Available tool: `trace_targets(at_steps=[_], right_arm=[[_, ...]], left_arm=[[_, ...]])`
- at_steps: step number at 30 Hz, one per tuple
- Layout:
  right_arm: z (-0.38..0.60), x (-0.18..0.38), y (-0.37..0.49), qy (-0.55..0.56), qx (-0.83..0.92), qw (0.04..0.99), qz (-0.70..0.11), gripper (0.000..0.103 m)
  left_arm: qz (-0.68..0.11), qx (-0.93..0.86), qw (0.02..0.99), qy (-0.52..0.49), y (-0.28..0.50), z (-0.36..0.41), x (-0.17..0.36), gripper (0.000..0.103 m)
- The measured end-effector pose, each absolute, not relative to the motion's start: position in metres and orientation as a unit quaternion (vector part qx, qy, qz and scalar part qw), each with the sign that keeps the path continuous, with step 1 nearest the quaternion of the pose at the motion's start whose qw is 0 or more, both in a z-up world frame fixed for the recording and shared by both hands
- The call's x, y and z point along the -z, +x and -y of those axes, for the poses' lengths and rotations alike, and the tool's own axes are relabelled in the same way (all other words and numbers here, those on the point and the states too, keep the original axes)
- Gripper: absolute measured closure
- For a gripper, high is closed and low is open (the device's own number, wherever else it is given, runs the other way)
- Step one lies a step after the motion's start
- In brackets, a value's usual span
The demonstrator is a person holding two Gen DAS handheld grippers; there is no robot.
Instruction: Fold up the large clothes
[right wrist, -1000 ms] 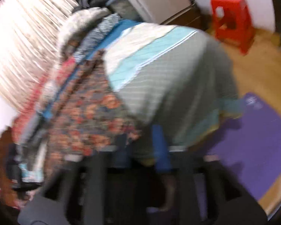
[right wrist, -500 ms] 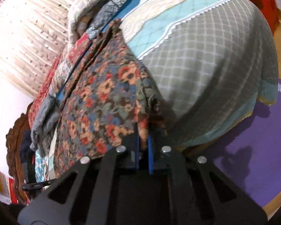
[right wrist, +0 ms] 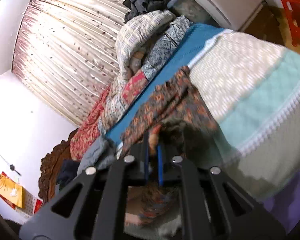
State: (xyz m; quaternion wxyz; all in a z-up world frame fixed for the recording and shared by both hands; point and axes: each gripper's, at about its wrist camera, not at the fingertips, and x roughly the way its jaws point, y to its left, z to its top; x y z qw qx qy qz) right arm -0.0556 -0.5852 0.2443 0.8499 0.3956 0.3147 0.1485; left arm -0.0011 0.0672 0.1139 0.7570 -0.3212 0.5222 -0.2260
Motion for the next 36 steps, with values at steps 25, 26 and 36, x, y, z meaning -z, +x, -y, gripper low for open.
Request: trace_targets(at_steps=[25,26,36], right_arm=[[0.404,-0.263,0.085,0.162,-0.241,0.882,-0.371,0.055],[0.377,-0.257,0.088,0.149,-0.288,0.857,-0.401,0.047],[0.195,-0.181,0.101,-0.037,-0.434,0.685,-0.585,0.100]], left_arm=[[-0.534,0.154,0.823,-0.115,0.099,-0.052,-0.086,0.083],[-0.532,0.164,0.824,-0.105,0.096,-0.045,-0.083,0.086],[-0.520,0.229,0.820,-0.073,0.077,-0.012,-0.044,0.084]])
